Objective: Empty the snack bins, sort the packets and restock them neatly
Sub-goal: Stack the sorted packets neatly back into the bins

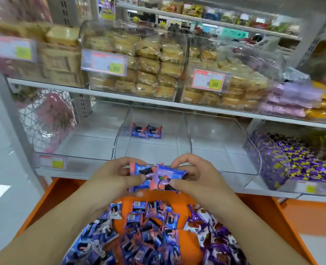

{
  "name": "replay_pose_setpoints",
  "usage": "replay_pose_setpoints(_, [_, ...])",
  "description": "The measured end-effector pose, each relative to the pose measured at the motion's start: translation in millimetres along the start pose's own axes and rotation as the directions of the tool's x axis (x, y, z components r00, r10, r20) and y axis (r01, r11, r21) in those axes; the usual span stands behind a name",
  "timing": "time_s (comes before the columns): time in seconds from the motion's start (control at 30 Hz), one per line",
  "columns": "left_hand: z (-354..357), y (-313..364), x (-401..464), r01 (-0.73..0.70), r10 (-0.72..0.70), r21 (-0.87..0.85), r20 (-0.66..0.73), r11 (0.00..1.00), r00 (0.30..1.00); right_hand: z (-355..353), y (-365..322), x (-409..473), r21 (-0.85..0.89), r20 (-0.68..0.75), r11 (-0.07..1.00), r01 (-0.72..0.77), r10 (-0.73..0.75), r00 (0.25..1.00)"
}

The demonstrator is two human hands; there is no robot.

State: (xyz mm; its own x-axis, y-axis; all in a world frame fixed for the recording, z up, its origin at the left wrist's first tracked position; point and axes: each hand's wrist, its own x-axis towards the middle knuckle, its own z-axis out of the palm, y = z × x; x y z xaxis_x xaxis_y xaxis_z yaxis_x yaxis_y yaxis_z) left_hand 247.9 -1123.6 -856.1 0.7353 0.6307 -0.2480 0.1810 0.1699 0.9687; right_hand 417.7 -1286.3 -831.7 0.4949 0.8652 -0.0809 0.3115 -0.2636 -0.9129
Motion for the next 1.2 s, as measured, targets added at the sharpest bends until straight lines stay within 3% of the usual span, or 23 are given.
replay_pose_setpoints(0.23, [3.1, 8.3, 1.1, -0.057, 0.058, 0.004, -0.028, 0.998, 0.998, -8.8, 2.9, 6.8, 0.169, -0.092, 0.985, 0.030, -0.014, 0.996])
replay_pose_setpoints(0.63, [10.9, 4.8, 17.9, -0.060, 0.061, 0.010, -0.055, 0.998, 0.997, -22.5, 18.5, 21.5, 0.139, -0.106, 0.990, 0.017, -0.002, 0.994])
replay_pose_setpoints(0.77, [13.8, 1.8, 22.2, -0.127, 0.145, 0.260, -0.050, 0.957, 0.988, -27.8, 22.4, 26.3, 0.096, -0.153, 0.995, 0.036, -0.021, 0.988])
replay_pose_setpoints(0.93, [19.7, 13.7, 56.0, -0.240, 0.283, 0.391, -0.056, 0.889, 0.957, -50.9, 30.0, 57.2, -0.138, -0.286, 0.986, 0.089, -0.126, 0.950])
replay_pose_setpoints(1.03, [26.7, 21.6, 102.8, -0.272, 0.346, 0.537, -0.039, 0.798, 0.937, -65.7, 34.1, 79.0, -0.243, -0.328, 0.966, 0.089, -0.168, 0.930])
replay_pose_setpoints(1.2, [41.1, 18.9, 212.8, -0.255, 0.362, 0.622, -0.049, 0.740, 0.931, -72.0, 56.4, 96.9, -0.245, -0.288, 0.966, 0.088, -0.159, 0.944])
